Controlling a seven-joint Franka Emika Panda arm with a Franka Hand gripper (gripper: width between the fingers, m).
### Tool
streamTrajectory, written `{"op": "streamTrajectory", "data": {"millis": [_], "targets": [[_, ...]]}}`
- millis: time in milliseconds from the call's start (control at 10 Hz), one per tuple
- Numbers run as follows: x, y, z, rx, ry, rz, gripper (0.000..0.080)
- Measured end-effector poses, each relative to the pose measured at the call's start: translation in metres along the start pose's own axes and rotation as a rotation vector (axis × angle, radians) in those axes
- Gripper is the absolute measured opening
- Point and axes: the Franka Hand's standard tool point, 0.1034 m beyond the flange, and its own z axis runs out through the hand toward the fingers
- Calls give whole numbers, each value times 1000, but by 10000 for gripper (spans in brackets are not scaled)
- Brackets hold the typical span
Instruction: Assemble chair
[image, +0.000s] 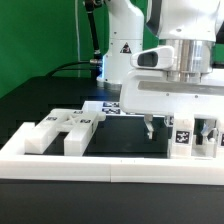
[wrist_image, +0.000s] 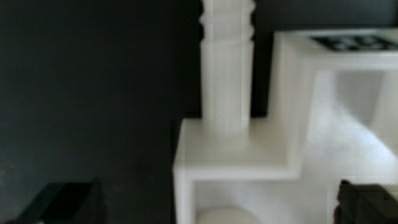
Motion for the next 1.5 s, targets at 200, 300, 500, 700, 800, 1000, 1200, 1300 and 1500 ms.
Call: {"op": "streamTrajectory", "data": {"millis": [200, 300, 500, 700, 800, 1000, 1200, 1300, 1500], "targets": [[-7, -2, 10, -6, -12, -9, 648], [-8, -1, 15, -9, -10, -9, 648], [-9, 0, 17, -11, -12, -9, 624], [-9, 0, 18, -11, -12, -10, 444], [-8, 0, 16, -10, -8, -10, 334], [-8, 0, 16, -10, -8, -10, 334], [-7, -1, 16, -10, -8, -10, 334], [-7, -1, 15, -9, -9, -11, 334], [-4, 1, 0, -6, -26, -12, 334]]}}
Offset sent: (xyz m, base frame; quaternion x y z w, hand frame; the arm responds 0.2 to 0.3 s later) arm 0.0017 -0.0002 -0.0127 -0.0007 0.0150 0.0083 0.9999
